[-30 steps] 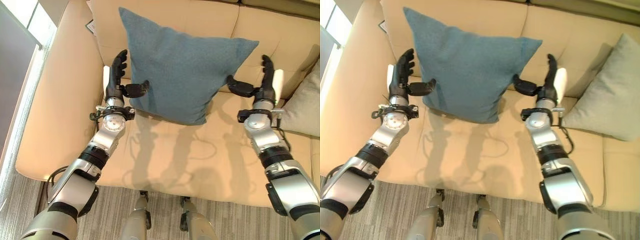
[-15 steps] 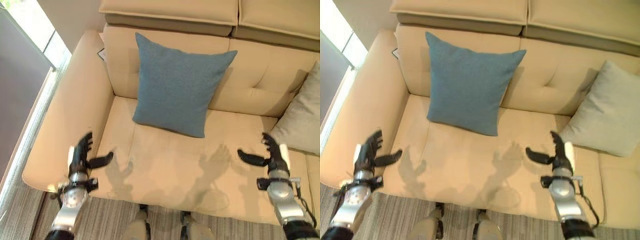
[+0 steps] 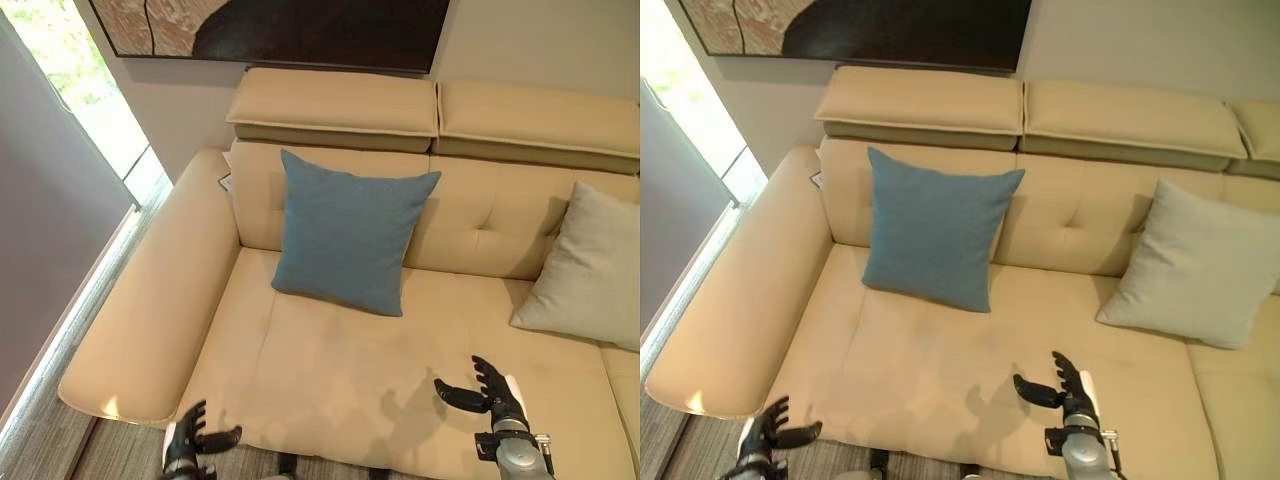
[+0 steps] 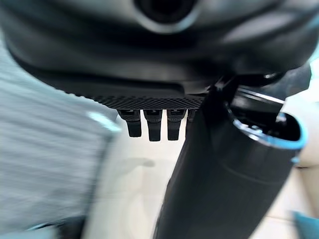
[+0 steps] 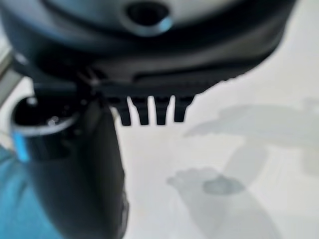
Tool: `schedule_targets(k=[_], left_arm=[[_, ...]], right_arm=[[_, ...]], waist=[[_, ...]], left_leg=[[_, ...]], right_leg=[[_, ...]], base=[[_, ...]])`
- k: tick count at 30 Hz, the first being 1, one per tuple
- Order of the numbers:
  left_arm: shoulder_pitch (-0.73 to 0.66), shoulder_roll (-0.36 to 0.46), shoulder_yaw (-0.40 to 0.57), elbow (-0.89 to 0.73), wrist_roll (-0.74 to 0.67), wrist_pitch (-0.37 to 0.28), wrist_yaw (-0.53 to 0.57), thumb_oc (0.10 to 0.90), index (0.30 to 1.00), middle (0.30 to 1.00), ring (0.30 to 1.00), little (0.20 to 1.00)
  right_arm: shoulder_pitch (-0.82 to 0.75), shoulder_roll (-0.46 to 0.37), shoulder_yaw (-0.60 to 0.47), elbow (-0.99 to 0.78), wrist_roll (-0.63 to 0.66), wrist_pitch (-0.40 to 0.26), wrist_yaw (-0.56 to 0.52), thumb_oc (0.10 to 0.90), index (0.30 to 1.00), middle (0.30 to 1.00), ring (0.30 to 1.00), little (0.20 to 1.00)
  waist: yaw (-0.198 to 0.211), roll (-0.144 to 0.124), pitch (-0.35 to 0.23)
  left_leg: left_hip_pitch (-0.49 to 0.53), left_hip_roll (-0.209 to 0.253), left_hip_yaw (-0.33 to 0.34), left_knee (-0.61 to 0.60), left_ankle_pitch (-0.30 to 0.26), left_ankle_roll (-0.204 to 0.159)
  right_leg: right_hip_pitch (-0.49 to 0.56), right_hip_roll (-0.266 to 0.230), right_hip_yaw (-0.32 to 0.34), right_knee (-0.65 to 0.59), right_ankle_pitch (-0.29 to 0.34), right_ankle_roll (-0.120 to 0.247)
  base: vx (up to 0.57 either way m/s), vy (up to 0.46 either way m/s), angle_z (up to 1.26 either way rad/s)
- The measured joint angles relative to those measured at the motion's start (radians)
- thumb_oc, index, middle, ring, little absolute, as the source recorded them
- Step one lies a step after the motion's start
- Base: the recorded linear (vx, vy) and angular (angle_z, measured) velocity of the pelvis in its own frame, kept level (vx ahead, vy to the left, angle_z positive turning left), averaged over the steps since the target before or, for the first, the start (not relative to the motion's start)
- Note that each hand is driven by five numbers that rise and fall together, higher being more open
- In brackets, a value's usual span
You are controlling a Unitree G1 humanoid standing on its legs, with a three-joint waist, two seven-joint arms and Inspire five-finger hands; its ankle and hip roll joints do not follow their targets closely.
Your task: Pick up all the scattered cushions and arrange them neatly on the sofa.
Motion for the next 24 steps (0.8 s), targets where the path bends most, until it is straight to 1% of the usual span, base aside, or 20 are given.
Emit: schedule_targets(k=[4, 5, 6, 7, 8, 9, 10, 11, 12, 13, 14, 15, 16, 18, 19, 20, 21, 22, 23, 24], left_arm=[[-0.046, -0.007, -0.009, 0.084, -0.001, -0.013, 0.002, 0.800, 0.900, 0.900, 0.900, 0.900], [-0.071, -0.006, -0.013, 0.096, 0.000, -0.019, 0.002, 0.800, 0.900, 0.900, 0.900, 0.900], [-0.100, -0.009, -0.018, 0.116, 0.000, -0.015, 0.002, 0.800, 0.900, 0.900, 0.900, 0.900], [-0.115, -0.009, -0.022, 0.138, 0.003, -0.017, 0.002, 0.800, 0.900, 0.900, 0.900, 0.900], [-0.144, -0.010, -0.029, 0.189, 0.004, -0.013, -0.001, 0.800, 0.900, 0.900, 0.900, 0.900], [-0.149, -0.015, -0.031, 0.208, 0.007, -0.014, -0.002, 0.800, 0.900, 0.900, 0.900, 0.900], [-0.146, -0.027, -0.032, 0.227, 0.008, -0.014, -0.002, 0.800, 0.900, 0.900, 0.900, 0.900], [-0.142, -0.029, -0.032, 0.236, 0.008, -0.015, -0.006, 0.800, 0.900, 0.900, 0.900, 0.900], [-0.151, -0.033, -0.036, 0.259, 0.008, -0.016, -0.007, 0.800, 0.900, 0.900, 0.900, 0.900], [-0.155, -0.040, -0.035, 0.266, 0.008, -0.015, -0.007, 0.800, 0.900, 0.900, 0.900, 0.900], [-0.166, -0.047, -0.044, 0.264, 0.007, -0.016, -0.005, 0.800, 0.900, 0.900, 0.900, 0.900], [-0.193, -0.046, -0.047, 0.272, 0.007, -0.017, -0.005, 0.800, 0.900, 0.900, 0.900, 0.900], [-0.217, -0.049, -0.049, 0.281, 0.007, -0.017, -0.006, 0.800, 0.900, 0.900, 0.900, 0.900], [-0.225, -0.051, -0.050, 0.310, 0.009, -0.020, 0.000, 0.800, 0.900, 0.900, 0.900, 0.900], [-0.232, -0.051, -0.049, 0.350, 0.010, -0.023, -0.002, 0.800, 0.900, 0.900, 0.900, 0.900], [-0.239, -0.052, -0.048, 0.375, 0.011, -0.023, -0.002, 0.800, 0.900, 0.900, 0.900, 0.900], [-0.240, -0.047, -0.047, 0.379, 0.011, -0.021, -0.001, 0.800, 0.900, 0.900, 0.900, 0.900], [-0.239, -0.039, -0.047, 0.382, 0.013, -0.022, 0.001, 0.800, 0.900, 0.900, 0.900, 0.900], [-0.244, -0.030, -0.047, 0.385, 0.022, -0.025, 0.002, 0.800, 0.900, 0.900, 0.900, 0.900], [-0.253, -0.026, -0.048, 0.377, 0.041, -0.025, 0.002, 0.800, 0.900, 0.900, 0.900, 0.900]], right_arm=[[-0.033, 0.002, 0.028, 0.064, 0.000, -0.020, -0.007, 0.800, 0.900, 0.900, 0.900, 0.900], [-0.039, 0.002, 0.034, 0.077, 0.000, -0.021, -0.008, 0.800, 0.900, 0.900, 0.900, 0.900], [-0.052, 0.001, 0.037, 0.081, 0.000, -0.021, -0.008, 0.800, 0.900, 0.900, 0.900, 0.900], [-0.060, 0.004, 0.046, 0.087, 0.000, -0.022, -0.008, 0.800, 0.900, 0.900, 0.900, 0.900], [-0.083, 0.016, 0.057, 0.102, 0.000, -0.024, -0.007, 0.800, 0.900, 0.900, 0.900, 0.900], [-0.084, 0.024, 0.055, 0.104, 0.000, -0.028, -0.007, 0.800, 0.900, 0.900, 0.900, 0.900], [-0.082, 0.024, 0.055, 0.106, 0.000, -0.031, -0.007, 0.800, 0.900, 0.900, 0.900, 0.900], [-0.073, 0.022, 0.050, 0.106, 0.000, -0.031, -0.008, 0.800, 0.900, 0.900, 0.900, 0.900], [-0.049, 0.019, 0.030, 0.116, 0.001, -0.029, -0.010, 0.800, 0.900, 0.900, 0.900, 0.900], [-0.043, 0.016, 0.025, 0.123, 0.001, -0.026, -0.009, 0.800, 0.900, 0.900, 0.900, 0.900], [-0.037, 0.012, 0.025, 0.159, 0.001, -0.032, -0.009, 0.800, 0.900, 0.900, 0.900, 0.900], [-0.055, 0.030, 0.026, 0.235, 0.001, -0.027, -0.009, 0.800, 0.900, 0.900, 0.900, 0.900], [-0.069, 0.048, 0.031, 0.274, 0.001, -0.019, -0.008, 0.800, 0.900, 0.900, 0.900, 0.900], [-0.063, 0.093, 0.031, 0.319, 0.000, -0.024, -0.011, 0.800, 0.900, 0.900, 0.900, 0.900], [-0.108, 0.107, 0.041, 0.359, -0.001, -0.020, -0.009, 0.800, 0.900, 0.900, 0.900, 0.900], [-0.126, 0.110, 0.043, 0.383, 0.000, -0.019, -0.010, 0.800, 0.900, 0.900, 0.900, 0.900], [-0.124, 0.112, 0.049, 0.387, 0.000, -0.016, -0.011, 0.800, 0.900, 0.900, 0.900, 0.900], [-0.129, 0.120, 0.058, 0.419, 0.000, -0.020, -0.014, 0.800, 0.900, 0.900, 0.900, 0.900], [-0.172, 0.129, 0.076, 0.499, 0.000, -0.015, -0.015, 0.800, 0.900, 0.900, 0.900, 0.900], [-0.176, 0.130, 0.083, 0.524, 0.001, -0.003, -0.012, 0.800, 0.900, 0.900, 0.900, 0.900]], waist=[[0.010, 0.010, -0.002], [0.012, 0.011, 0.001], [0.031, 0.017, 0.015], [0.034, 0.003, 0.024], [0.023, -0.052, 0.055], [0.013, -0.079, 0.065], [-0.004, -0.089, 0.065], [-0.021, -0.087, 0.064], [-0.041, -0.057, 0.057], [-0.051, -0.039, 0.055], [-0.074, -0.023, 0.048], [-0.071, -0.035, 0.051], [-0.072, -0.062, 0.054], [-0.075, -0.109, 0.048], [-0.064, -0.108, 0.050], [-0.074, -0.105, 0.053], [-0.082, -0.102, 0.056], [-0.077, -0.095, 0.062], [-0.051, -0.076, 0.072], [-0.012, -0.035, 0.093]], left_leg=[[-0.076, 0.025, -0.053, 0.043, 0.032, -0.027], [-0.111, 0.033, -0.065, 0.056, 0.041, -0.047], [-0.133, 0.042, -0.066, 0.056, 0.036, -0.066], [-0.136, 0.038, -0.068, 0.073, 0.016, -0.098], [-0.160, -0.025, -0.067, 0.232, -0.083, -0.072], [-0.162, -0.058, -0.065, 0.339, -0.132, -0.067], [-0.151, -0.074, -0.056, 0.433, -0.179, -0.052], [-0.108, -0.068, -0.051, 0.448, -0.209, -0.054], [-0.024, -0.041, -0.047, 0.415, -0.248, -0.050], [0.020, -0.031, -0.036, 0.342, -0.252, -0.044], [0.069, -0.036, -0.023, 0.225, -0.259, -0.030], [0.098, -0.055, -0.011, 0.148, -0.243, 0.012], [0.109, -0.084, -0.011, 0.106, -0.209, 0.040], [0.093, -0.159, 0.013, 0.123, -0.199, 0.070], [0.067, -0.167, 0.040, 0.137, -0.196, 0.086], [0.059, -0.178, 0.052, 0.138, -0.189, 0.103], [0.052, -0.191, 0.050, 0.143, -0.186, 0.120], [0.039, -0.189, 0.060, 0.146, -0.176, 0.152], [0.032, -0.160, 0.078, 0.142, -0.167, 0.169], [0.048, -0.119, 0.084, 0.121, -0.144, 0.164]], right_leg=[[-0.035, 0.041, -0.017, 0.009, -0.011, -0.019], [-0.066, 0.046, -0.018, 0.013, -0.011, -0.038], [-0.079, 0.059, -0.027, 0.009, 0.012, -0.074], [-0.092, 0.044, -0.034, 0.000, 0.032, -0.114], [-0.089, -0.018, -0.029, 0.007, 0.059, -0.109], [-0.088, -0.050, -0.023, 0.008, 0.068, -0.106], [-0.084, -0.074, -0.022, 0.007, 0.063, -0.100], [-0.081, -0.078, -0.025, 0.007, 0.061, -0.095], [-0.075, -0.072, -0.026, 0.008, 0.071, -0.081], [-0.071, -0.067, -0.027, 0.009, 0.071, -0.065], [-0.083, -0.067, -0.037, 0.016, 0.082, -0.047], [-0.106, -0.079, -0.028, 0.032, 0.095, -0.030], [-0.111, -0.116, -0.024, 0.027, 0.097, 0.000], [-0.154, -0.172, 0.015, 0.040, 0.165, 0.025], [-0.197, -0.186, 0.037, 0.029, 0.255, 0.057], [-0.209, -0.198, 0.038, 0.021, 0.301, 0.066], [-0.210, -0.208, 0.039, 0.030, 0.311, 0.054], [-0.215, -0.204, 0.049, 0.049, 0.303, 0.059], [-0.261, -0.169, 0.077, 0.207, 0.170, 0.121], [-0.285, -0.115, 0.077, 0.432, 0.011, 0.061]], base=[[-0.28, -0.054, 0.32], [-0.20, 0.003, 0.22], [-0.20, 0.002, 0.02], [-0.20, 0.082, -0.08], [-0.11, 0.101, -0.12], [-0.14, 0.156, -0.01], [-0.07, 0.157, 0.08], [-0.08, 0.171, 0.14], [-0.11, 0.196, 0.15], [-0.14, 0.214, 0.28], [-0.11, 0.168, 0.20], [-0.19, 0.249, 0.22], [-0.29, 0.312, 0.02], [-0.36, 0.309, -0.43], [-0.32, 0.153, -0.80], [-0.38, 0.156, -0.48], [-0.37, 0.164, 0.02], [-0.23, 0.108, -0.02], [-0.15, 0.106, -0.32], [-0.09, 0.064, -0.43]])
